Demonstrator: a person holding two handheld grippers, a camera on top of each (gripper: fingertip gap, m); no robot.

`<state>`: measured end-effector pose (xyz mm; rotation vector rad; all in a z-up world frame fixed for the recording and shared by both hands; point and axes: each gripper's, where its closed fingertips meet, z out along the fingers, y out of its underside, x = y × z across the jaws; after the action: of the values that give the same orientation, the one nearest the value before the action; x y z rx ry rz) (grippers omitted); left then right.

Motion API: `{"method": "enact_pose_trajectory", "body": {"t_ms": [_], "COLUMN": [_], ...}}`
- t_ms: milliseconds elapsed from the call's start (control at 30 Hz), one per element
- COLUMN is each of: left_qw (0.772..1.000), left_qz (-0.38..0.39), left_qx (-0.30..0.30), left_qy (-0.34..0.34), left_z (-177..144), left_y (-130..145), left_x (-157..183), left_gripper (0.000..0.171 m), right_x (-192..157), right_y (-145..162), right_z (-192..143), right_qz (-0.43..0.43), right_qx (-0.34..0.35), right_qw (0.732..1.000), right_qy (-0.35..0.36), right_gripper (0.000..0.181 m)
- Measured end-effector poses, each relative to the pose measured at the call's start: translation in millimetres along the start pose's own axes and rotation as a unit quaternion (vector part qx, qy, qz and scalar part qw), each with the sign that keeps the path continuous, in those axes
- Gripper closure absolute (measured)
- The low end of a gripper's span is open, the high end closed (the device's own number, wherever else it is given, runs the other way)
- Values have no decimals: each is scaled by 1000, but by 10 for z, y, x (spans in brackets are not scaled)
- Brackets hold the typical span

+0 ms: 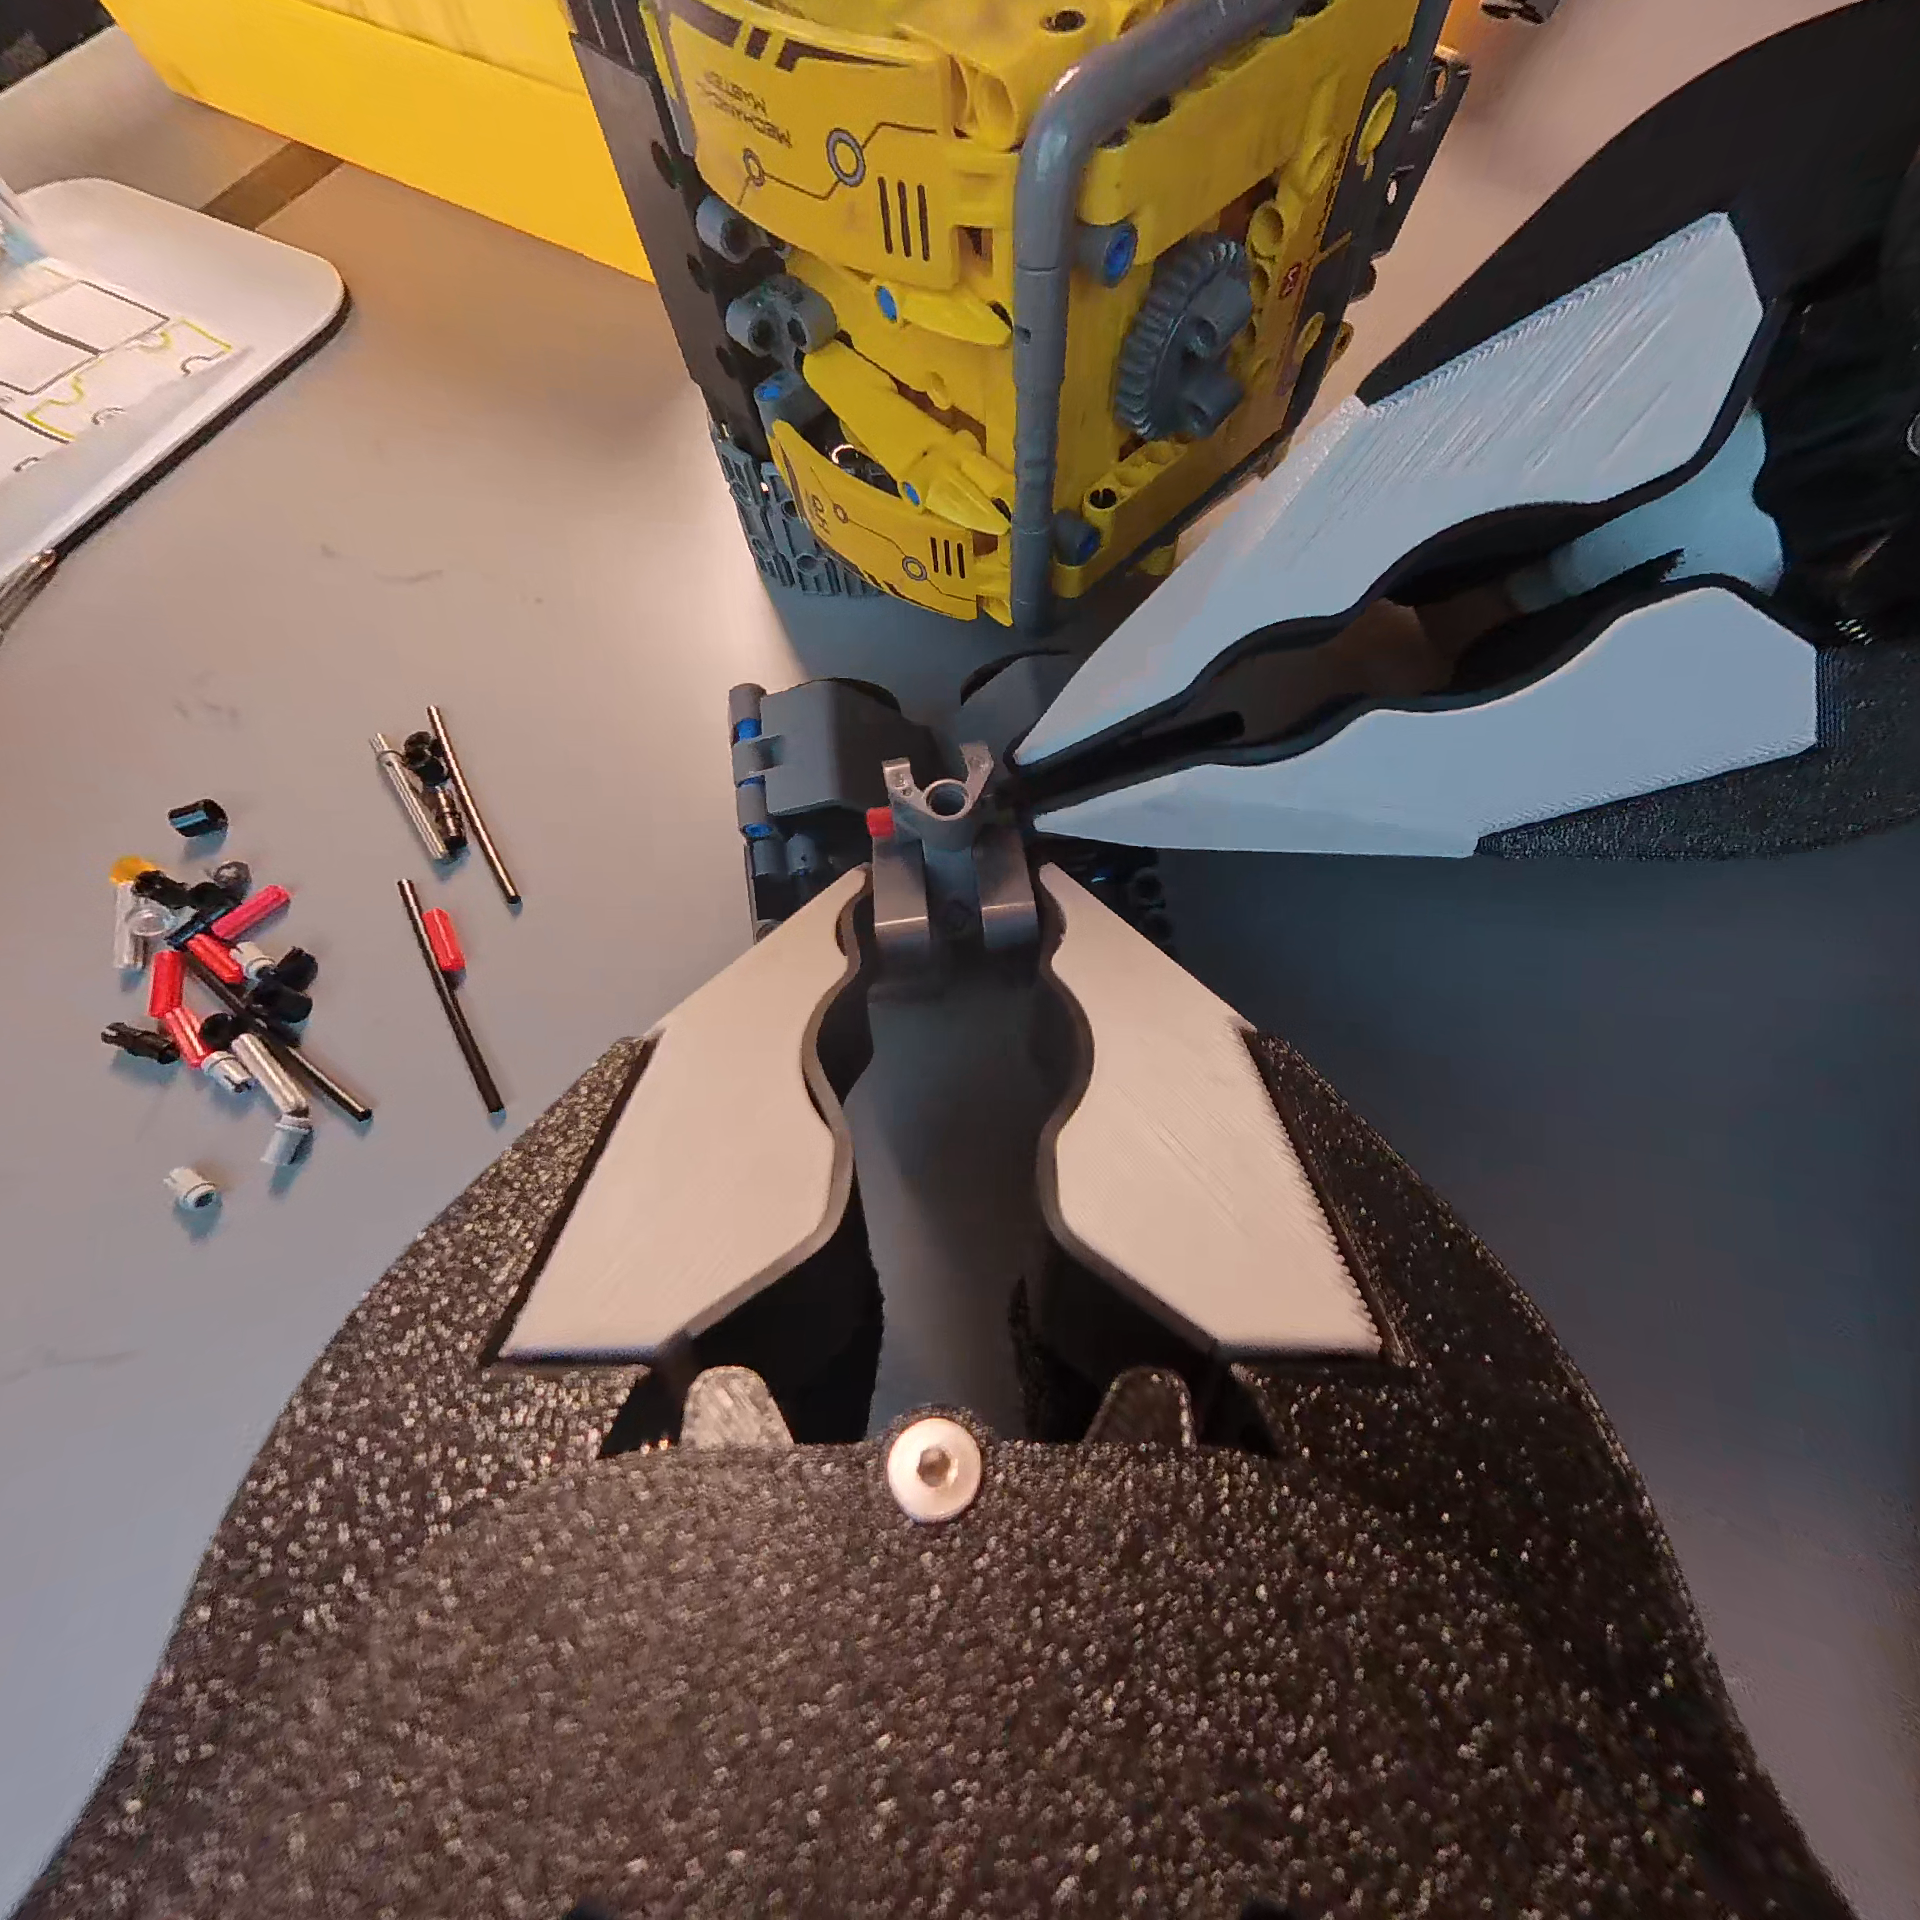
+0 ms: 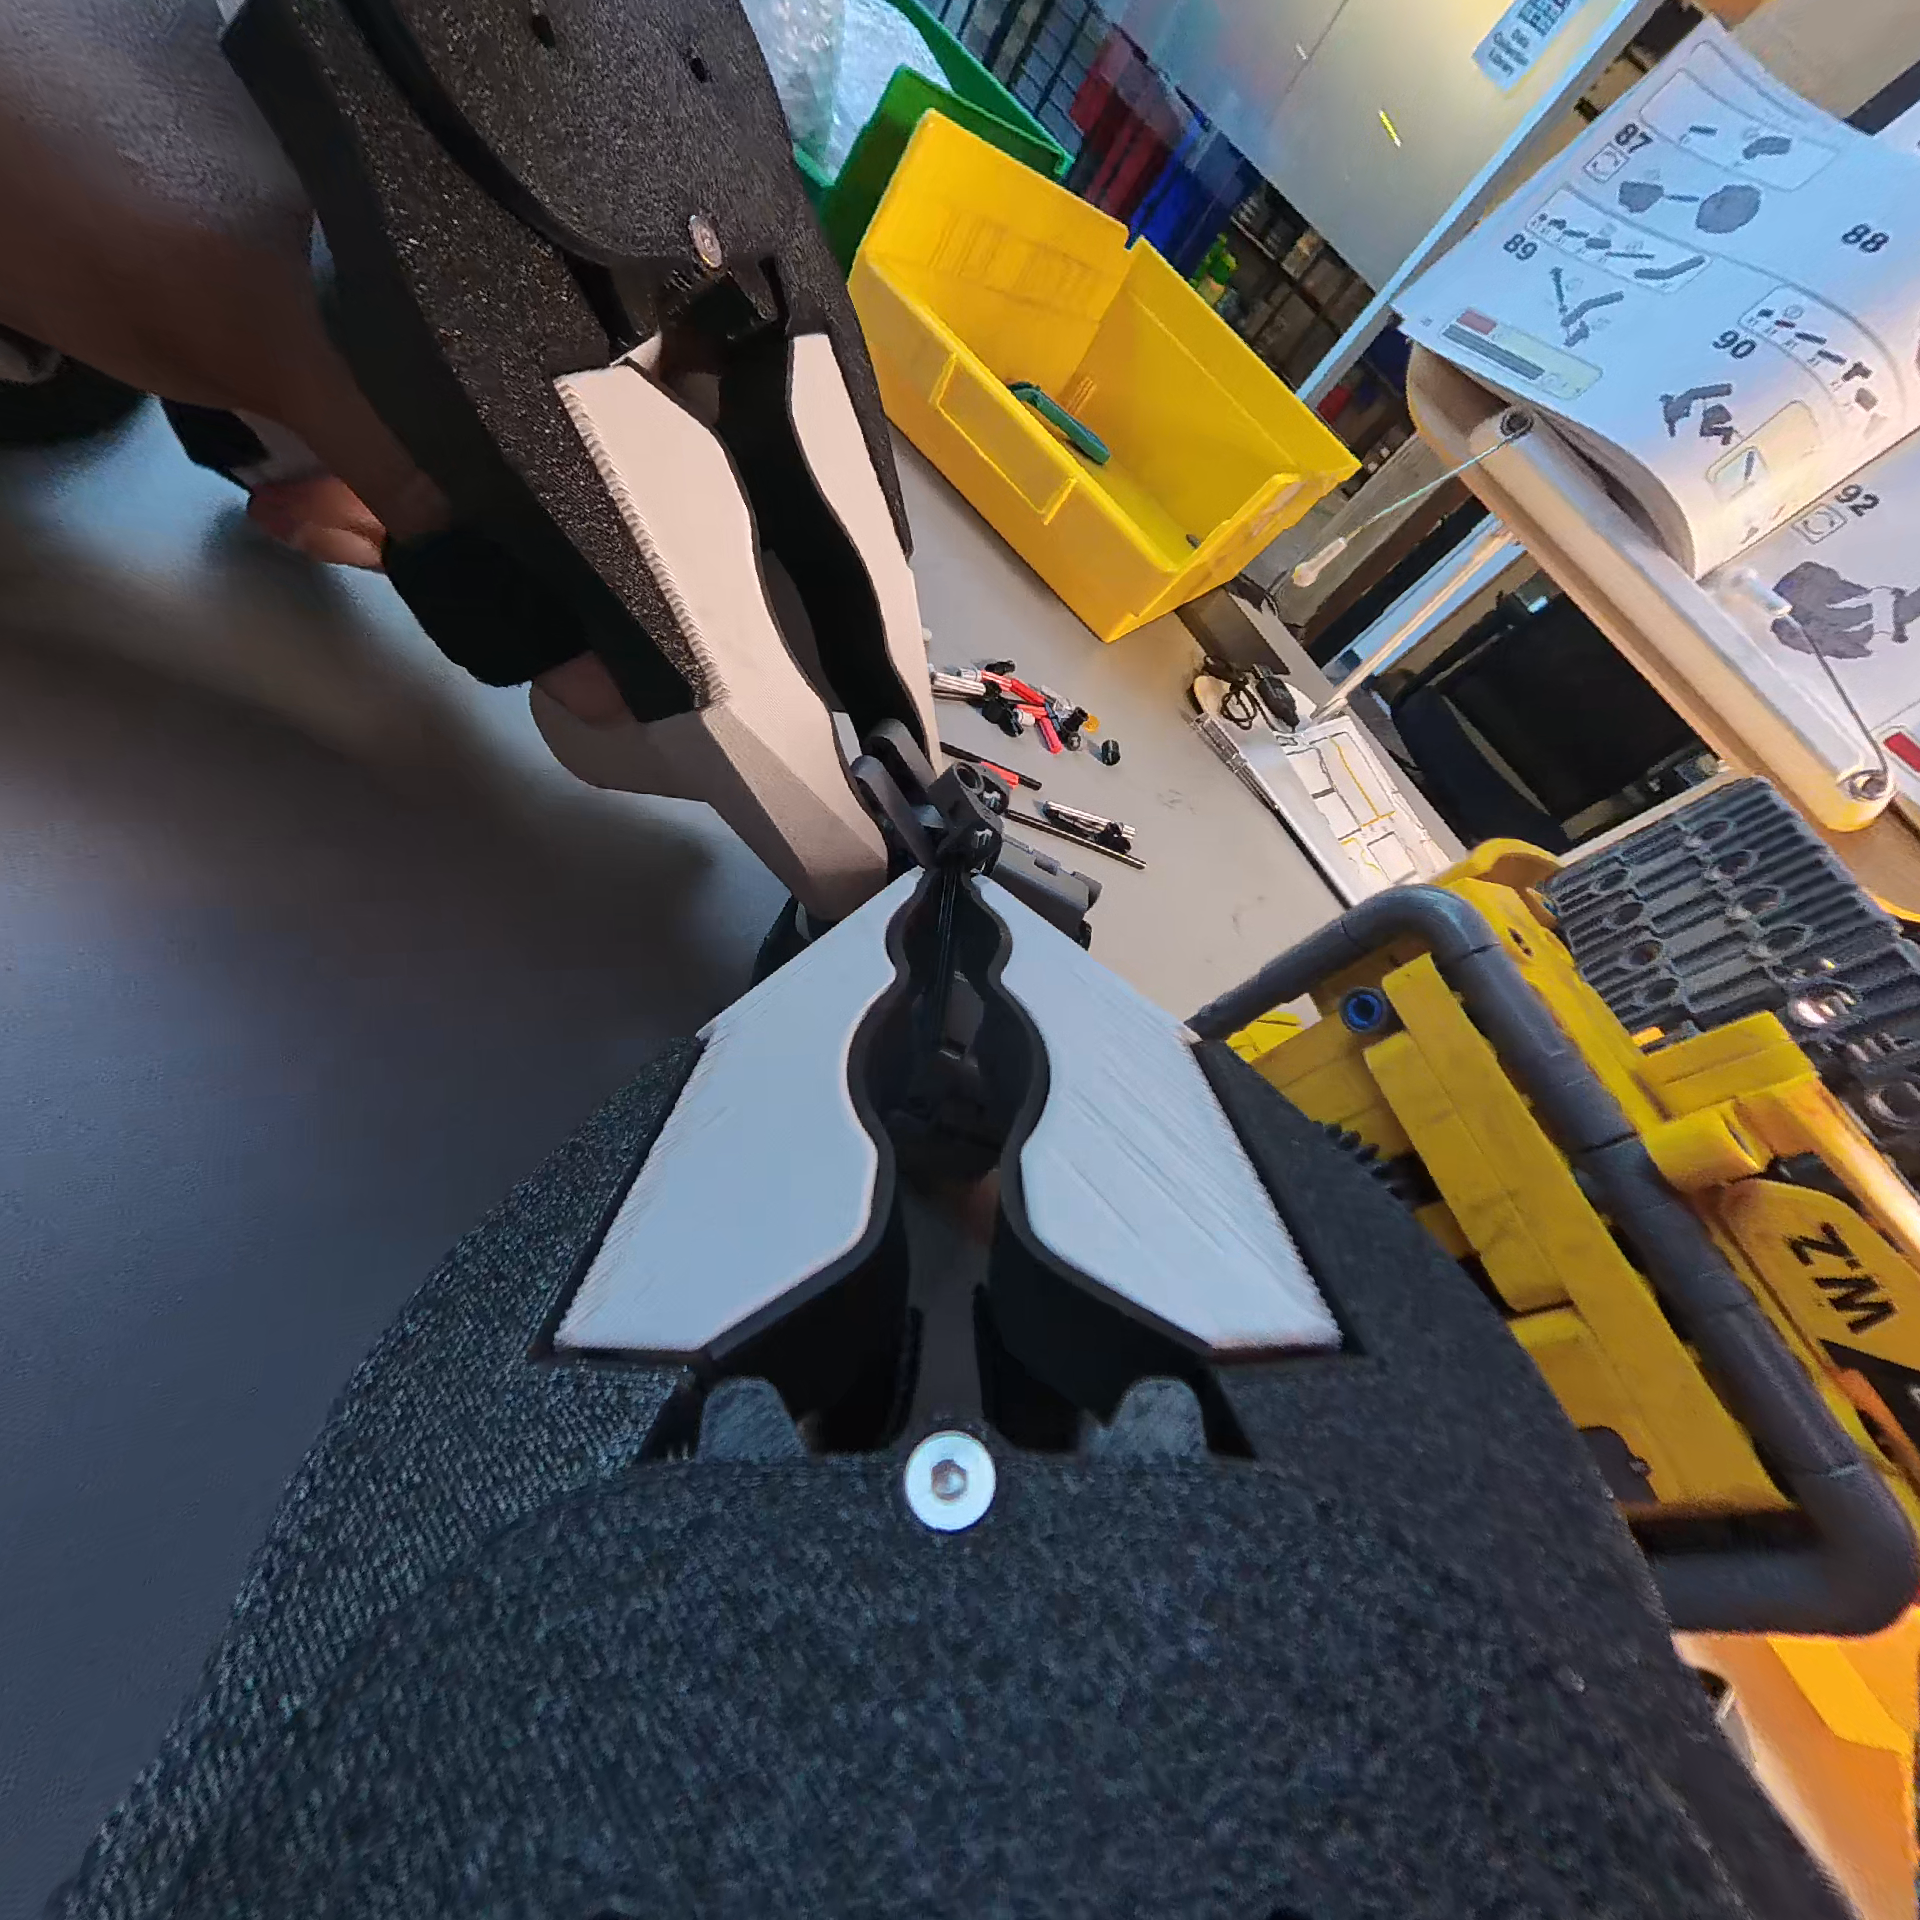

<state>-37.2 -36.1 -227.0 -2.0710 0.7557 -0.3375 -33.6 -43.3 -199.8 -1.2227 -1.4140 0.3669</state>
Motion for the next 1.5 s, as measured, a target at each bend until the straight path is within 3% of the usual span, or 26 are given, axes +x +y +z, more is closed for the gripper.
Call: {"method": "enact_pose_trajectory", "body": {"t_ms": [167,333,433,533,633,700,933,1033,1133,1233,1333,1500], "left_qw": [1000,995,982,974,976,976,973,984,994,990,963,879], "left_qz": [-11,-90,-159,-184,-180,-179,-180,-120,-8,112,249,437], "left_qx": [-1,25,42,48,43,41,51,64,84,81,60,52], "left_qy": [-14,29,99,119,118,121,139,114,65,1,-80,-182], "left_z": [-20,-96,-113,-129,-121,-120,-162,-204,-268,-267,-232,-222], "left_y": [25,19,-47,-60,-47,-45,-63,-98,-171,-157,-115,-138], "left_x": [-82,-130,-35,-32,-11,11,38,36,34,35,17,64], "left_gripper": [147,146,146,146,146,146,146,146,147,146,146,145], "right_x": [-16,-36,-49,-8,24,15,-25,-61,-42,11,71,274], "right_y": [-22,2,-163,-201,-249,-274,-314,-337,-354,-358,-361,-352], "right_z": [-83,-198,-230,-228,-222,-220,-234,-291,-379,-419,-386,-299], "right_qz": [26,80,82,84,76,74,100,108,147,169,185,180], "right_qx": [6,3,38,33,40,44,48,57,63,49,25,10], "right_qw": [1000,996,995,994,995,994,987,983,972,963,957,963], "right_qy": [-9,-36,-46,-57,-60,-68,-114,-137,-174,-206,-220,-202], "right_gripper": [174,157,161,164,165,177,177,176,166,162,161,152]}}
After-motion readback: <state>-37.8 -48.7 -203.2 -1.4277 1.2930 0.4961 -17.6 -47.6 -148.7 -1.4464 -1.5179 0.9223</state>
